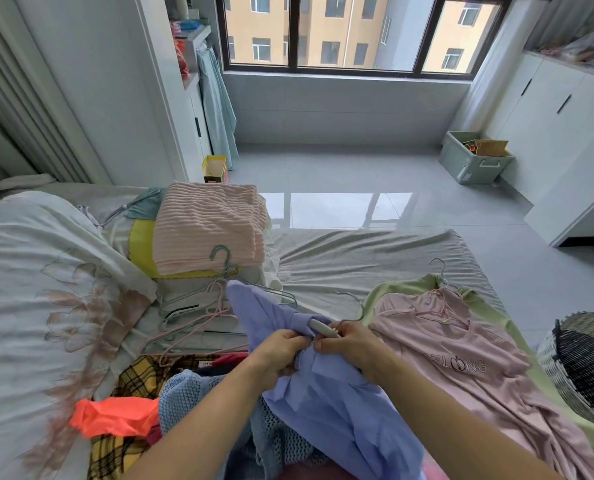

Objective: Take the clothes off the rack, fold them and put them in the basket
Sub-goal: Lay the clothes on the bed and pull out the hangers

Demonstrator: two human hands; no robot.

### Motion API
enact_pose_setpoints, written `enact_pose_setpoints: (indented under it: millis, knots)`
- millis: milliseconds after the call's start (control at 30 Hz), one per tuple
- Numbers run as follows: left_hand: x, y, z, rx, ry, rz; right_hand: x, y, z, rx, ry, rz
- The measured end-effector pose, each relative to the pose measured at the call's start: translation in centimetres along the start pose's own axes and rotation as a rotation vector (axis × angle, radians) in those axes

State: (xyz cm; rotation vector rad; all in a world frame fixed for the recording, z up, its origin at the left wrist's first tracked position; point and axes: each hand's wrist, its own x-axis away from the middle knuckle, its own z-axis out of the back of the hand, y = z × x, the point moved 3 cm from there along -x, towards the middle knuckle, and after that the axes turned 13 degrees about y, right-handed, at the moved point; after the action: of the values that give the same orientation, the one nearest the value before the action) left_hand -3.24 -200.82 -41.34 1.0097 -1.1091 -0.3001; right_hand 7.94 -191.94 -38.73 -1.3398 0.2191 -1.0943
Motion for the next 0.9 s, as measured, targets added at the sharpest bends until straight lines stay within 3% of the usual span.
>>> enact_pose_setpoints:
  millis: [133, 233, 300, 367, 433, 567, 600, 700, 800, 833, 900]
  knots:
    - [-0.3, -0.2, 0.1, 0.197, 0.201, 0.092, 1.0, -0.6, -0.3, 0.018, -0.006, 0.077]
    - [-1.2, 0.2, 3.9, 0.310, 0.444, 0.032, 2.3, -0.7, -0.6, -0.055, -0.283, -0.002]
    - [-0.5, 1.3, 5.1, 0.104, 0.363, -0.105, 2.1, -1.4, 0.1, 0.013, -0.310, -0.021]
    - [0.7, 1.8, 5.0, -0.186, 0.256, -0.211, 1.3, -2.3, 0.7, 0.215, -0.217, 0.091]
    - [1.5, 1.5, 5.3, -0.323, 0.235, -0.292, 0.7, -3.1, 0.6, 0.307, -0.181, 0.161]
    - [2.2, 0.4, 8.3, -0.935, 0.537, -0.465, 0.6, -3.2, -0.1, 0.413, -0.177, 0.279]
    - [2.2, 0.5, 9.1, -0.917, 0.596, -0.509, 0.7, -3.3, -0.3, 0.431, -0.200, 0.300]
    - [1.1, 0.4, 12.6, -0.567, 0.669, -0.576, 0.8, -3.8, -1.0, 0.612, -0.293, 0.386]
    - [1.1, -1.2, 14.8, -0.274, 0.622, -0.368, 0.3, -4.3, -1.3, 0.653, -0.286, 0.553]
    - [1.4, -2.2, 14.9, -0.281, 0.628, -0.333, 0.2, -4.5, -1.3, 0.625, -0.279, 0.582]
    - [2.4, -3.7, 15.1, -0.448, 0.745, -0.433, -0.2, -4.2, -1.3, 0.608, -0.258, 0.588]
